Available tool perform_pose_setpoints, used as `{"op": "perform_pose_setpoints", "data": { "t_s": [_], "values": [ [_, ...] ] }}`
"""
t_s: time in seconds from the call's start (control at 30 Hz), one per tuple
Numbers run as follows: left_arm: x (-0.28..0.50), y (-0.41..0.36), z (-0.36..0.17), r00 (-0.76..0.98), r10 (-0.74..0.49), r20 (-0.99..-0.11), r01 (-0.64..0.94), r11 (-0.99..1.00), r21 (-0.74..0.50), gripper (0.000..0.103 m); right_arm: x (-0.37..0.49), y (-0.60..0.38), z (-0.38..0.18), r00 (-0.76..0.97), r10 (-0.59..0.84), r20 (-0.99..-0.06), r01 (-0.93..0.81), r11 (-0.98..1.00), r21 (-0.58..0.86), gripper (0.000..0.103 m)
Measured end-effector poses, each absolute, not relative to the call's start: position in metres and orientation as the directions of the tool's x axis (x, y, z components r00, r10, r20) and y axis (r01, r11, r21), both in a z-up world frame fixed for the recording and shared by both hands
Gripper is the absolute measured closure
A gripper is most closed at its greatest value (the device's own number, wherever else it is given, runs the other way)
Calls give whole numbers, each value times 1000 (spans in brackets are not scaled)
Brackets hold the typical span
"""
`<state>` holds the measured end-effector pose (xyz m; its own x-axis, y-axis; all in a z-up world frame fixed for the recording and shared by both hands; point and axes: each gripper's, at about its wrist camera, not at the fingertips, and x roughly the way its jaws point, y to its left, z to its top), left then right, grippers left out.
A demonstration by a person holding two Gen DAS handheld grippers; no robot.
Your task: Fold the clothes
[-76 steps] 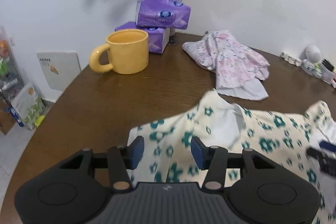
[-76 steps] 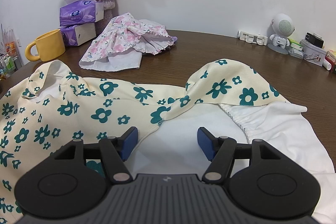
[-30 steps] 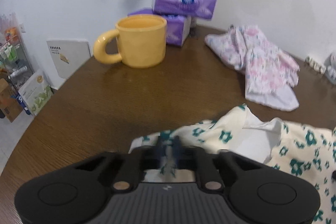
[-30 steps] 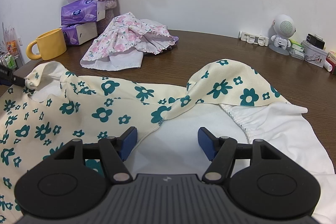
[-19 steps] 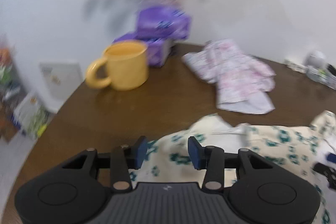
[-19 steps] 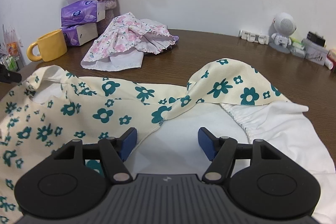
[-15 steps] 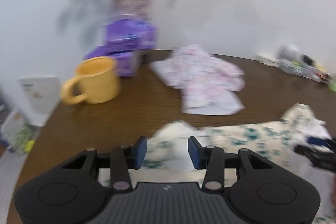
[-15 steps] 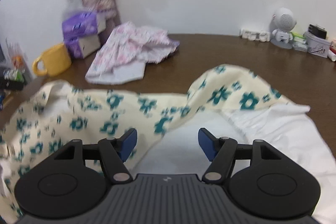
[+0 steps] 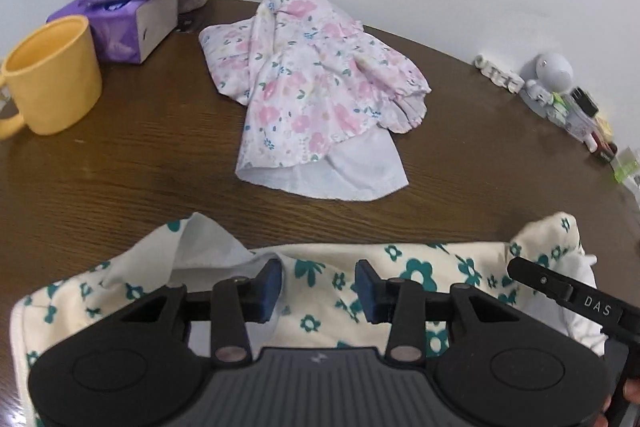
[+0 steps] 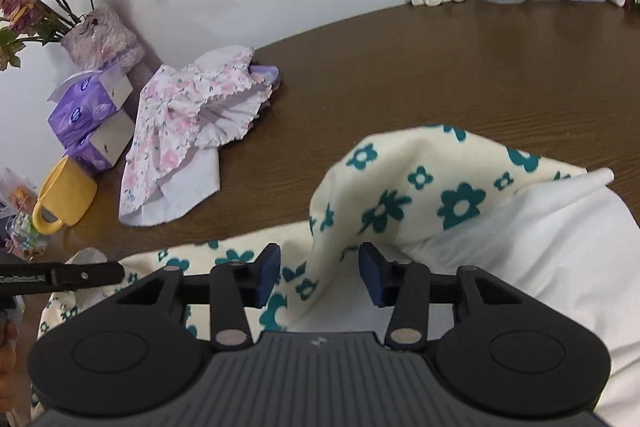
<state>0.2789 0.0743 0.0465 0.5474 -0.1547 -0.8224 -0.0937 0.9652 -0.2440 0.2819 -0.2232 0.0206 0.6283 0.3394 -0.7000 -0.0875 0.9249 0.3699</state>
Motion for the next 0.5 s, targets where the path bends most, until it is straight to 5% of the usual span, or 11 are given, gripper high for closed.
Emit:
{"op": "perform_pose_setpoints", "data": {
  "t_s": [0.03,0.1,0.5],
  "values": [
    [280,75,45,553,-150,-820,-95,966,-241,94,283,-223,20,632,342,-696,-85,923,376,78],
    [278,76,43,573,-136,-808,-90,970,-227,99,286,-223,18,632,347,-693,-77,918,389,95],
    [264,98,28,649,-123,-751,-98,965,-243,102,280,-236,6,701,348,-623,-58,898,436,97]
  ]
}}
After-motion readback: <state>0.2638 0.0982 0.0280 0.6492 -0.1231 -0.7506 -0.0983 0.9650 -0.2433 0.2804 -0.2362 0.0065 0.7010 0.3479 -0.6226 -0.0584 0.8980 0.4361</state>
